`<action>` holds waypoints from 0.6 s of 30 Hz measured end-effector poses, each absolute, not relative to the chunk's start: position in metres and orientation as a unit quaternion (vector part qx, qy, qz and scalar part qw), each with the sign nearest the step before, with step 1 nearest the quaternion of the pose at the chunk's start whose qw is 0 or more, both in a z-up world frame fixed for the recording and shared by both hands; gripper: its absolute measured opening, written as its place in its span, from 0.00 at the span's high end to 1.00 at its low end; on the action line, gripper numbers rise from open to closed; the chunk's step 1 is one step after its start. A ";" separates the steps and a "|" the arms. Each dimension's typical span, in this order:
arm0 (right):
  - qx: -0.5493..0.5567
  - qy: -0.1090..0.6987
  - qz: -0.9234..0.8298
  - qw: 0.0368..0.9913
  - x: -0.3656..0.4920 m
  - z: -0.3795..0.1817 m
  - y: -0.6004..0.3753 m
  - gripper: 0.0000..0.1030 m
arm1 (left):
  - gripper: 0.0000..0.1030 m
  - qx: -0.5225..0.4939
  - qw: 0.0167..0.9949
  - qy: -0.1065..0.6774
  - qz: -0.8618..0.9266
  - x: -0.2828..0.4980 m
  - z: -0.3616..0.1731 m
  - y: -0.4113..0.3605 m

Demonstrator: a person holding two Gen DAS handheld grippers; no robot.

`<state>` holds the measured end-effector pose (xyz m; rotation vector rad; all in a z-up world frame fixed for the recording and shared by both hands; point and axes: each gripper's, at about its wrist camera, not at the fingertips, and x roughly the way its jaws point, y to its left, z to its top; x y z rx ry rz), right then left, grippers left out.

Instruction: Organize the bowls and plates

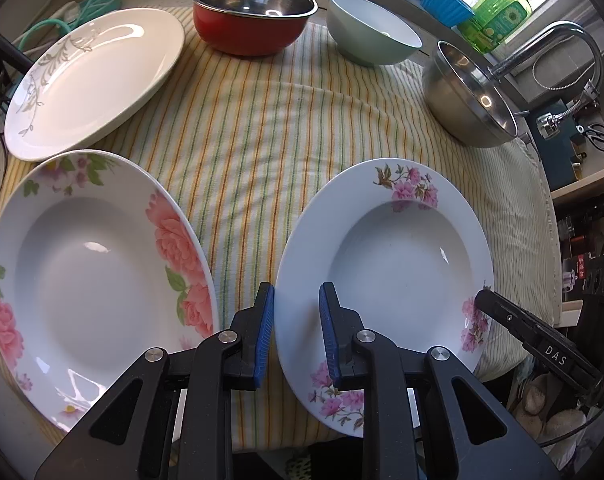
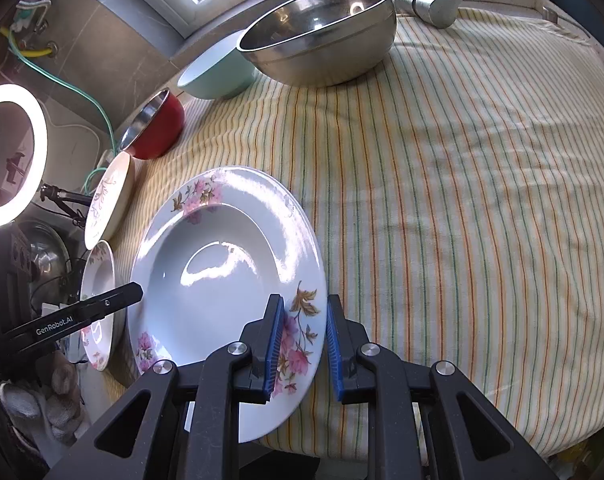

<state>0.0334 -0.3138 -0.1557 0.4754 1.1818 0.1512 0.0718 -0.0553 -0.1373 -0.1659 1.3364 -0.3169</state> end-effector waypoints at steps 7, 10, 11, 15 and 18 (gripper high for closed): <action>0.223 0.553 0.069 0.800 0.032 -0.155 -0.314 0.82 | 0.80 -0.077 0.770 0.616 -0.146 0.072 -0.137 -0.055; 0.223 0.552 0.069 0.800 0.032 -0.155 -0.314 0.82 | 0.80 -0.077 0.770 0.616 -0.146 0.072 -0.137 -0.055; 0.222 0.552 0.069 0.800 0.032 -0.155 -0.314 0.82 | 0.80 -0.076 0.770 0.616 -0.146 0.072 -0.137 -0.055; 0.222 0.552 0.069 0.801 0.032 -0.155 -0.314 0.82 | 0.80 -0.077 0.771 0.615 -0.146 0.071 -0.137 -0.055; 0.222 0.553 0.069 0.800 0.032 -0.155 -0.313 0.82 | 0.80 -0.075 0.771 0.615 -0.147 0.070 -0.137 -0.055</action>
